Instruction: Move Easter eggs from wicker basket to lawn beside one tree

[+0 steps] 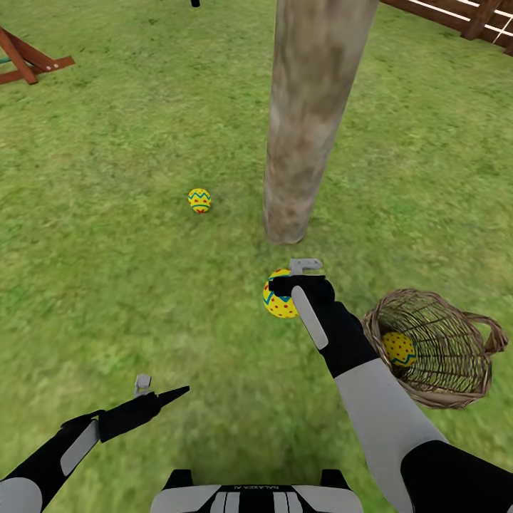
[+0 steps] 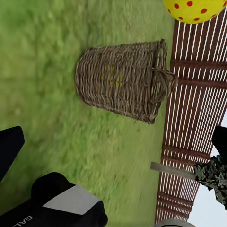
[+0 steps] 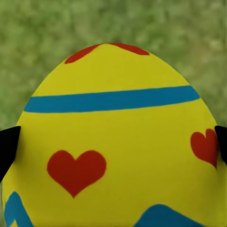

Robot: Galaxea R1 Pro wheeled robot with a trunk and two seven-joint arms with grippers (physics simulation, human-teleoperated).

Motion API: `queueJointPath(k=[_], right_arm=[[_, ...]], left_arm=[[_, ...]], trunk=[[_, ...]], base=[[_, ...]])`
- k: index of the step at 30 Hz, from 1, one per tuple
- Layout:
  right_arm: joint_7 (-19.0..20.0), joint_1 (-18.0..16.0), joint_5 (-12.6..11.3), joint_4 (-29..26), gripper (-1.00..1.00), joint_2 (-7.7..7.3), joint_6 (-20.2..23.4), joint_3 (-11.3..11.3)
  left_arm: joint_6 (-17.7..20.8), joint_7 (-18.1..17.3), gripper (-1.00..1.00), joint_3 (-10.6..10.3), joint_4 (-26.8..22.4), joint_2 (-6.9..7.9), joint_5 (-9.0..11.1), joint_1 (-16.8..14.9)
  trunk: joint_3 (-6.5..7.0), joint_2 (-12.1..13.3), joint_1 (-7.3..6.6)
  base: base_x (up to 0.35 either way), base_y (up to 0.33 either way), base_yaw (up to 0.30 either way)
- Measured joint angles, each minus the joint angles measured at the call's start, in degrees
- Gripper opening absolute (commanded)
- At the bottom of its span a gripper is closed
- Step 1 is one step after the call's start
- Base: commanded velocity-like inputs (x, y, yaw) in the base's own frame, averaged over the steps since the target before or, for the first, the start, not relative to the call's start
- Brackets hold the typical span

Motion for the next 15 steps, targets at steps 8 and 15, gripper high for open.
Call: queueJointPath(k=[8, 15], right_arm=[[-0.26, 0.18, 0.28, -0.69, -1.00, 0.00, 0.79, 0.00], [-0.24, 0.26, -0.04, -1.10, -1.00, -0.21, 2.73, 0.07]], left_arm=[[-0.53, 0.00, 1.00, 0.17, 0.36, -0.79, -0.12, 0.00], [-0.18, -0.07, 1.00, 0.09, 0.36, -0.94, -0.16, 0.00]], trunk=[[0.00, 0.00, 0.00], [0.00, 0.00, -0.01]], base=[[0.020, 0.000, 0.000], [0.197, 0.000, 0.000]])
